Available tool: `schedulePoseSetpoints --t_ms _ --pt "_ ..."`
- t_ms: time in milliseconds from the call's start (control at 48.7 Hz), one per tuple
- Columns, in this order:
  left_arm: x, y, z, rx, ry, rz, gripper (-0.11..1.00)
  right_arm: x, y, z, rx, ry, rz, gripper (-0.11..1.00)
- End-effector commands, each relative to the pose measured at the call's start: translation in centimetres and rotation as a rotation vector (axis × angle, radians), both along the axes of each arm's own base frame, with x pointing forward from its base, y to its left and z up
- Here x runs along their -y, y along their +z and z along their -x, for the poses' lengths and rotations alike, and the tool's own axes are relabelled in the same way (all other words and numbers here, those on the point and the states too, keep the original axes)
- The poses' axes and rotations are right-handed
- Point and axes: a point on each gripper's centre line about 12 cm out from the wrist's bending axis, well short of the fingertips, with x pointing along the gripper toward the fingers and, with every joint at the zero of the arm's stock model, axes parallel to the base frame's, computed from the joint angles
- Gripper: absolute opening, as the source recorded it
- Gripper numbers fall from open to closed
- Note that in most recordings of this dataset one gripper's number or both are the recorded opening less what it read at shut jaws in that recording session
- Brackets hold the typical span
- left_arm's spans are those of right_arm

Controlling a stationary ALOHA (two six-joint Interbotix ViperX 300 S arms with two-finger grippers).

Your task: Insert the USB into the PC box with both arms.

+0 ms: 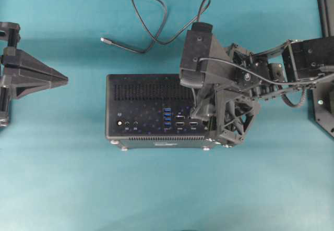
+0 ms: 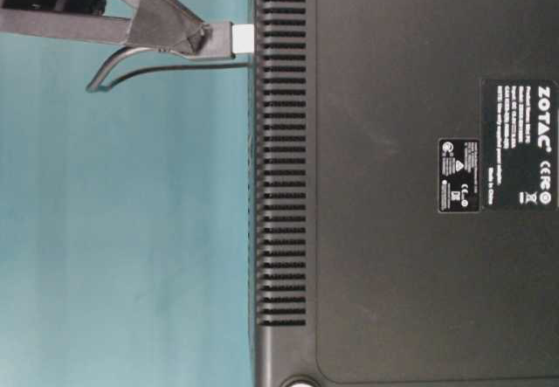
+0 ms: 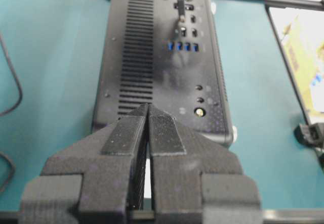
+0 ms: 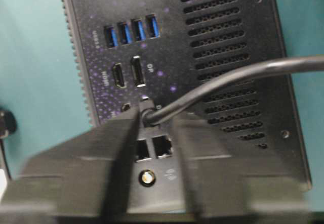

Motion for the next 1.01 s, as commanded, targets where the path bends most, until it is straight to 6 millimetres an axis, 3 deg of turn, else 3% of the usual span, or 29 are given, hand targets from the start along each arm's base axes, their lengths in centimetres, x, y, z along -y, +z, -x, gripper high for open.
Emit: schedulePoseSetpoints --t_ms 0,205,493,985 --pt "0.1 0.4 -0.1 0.015 -0.002 0.005 0.00 0.0 1.6 -0.2 0.050 0.010 0.002 0.24" --pt "0.1 0.5 -0.1 0.018 -0.002 0.005 0.00 0.0 1.7 -0.4 0.065 0.010 0.000 0.12" --pt "0.0 0.6 0.0 0.023 0.000 0.007 0.00 -0.2 1.9 -0.4 0.071 0.016 0.001 0.11" --pt "0.0 0.9 0.2 0.037 -0.001 0.006 0.00 -0.6 3.7 -1.2 0.170 0.114 0.103 0.10"
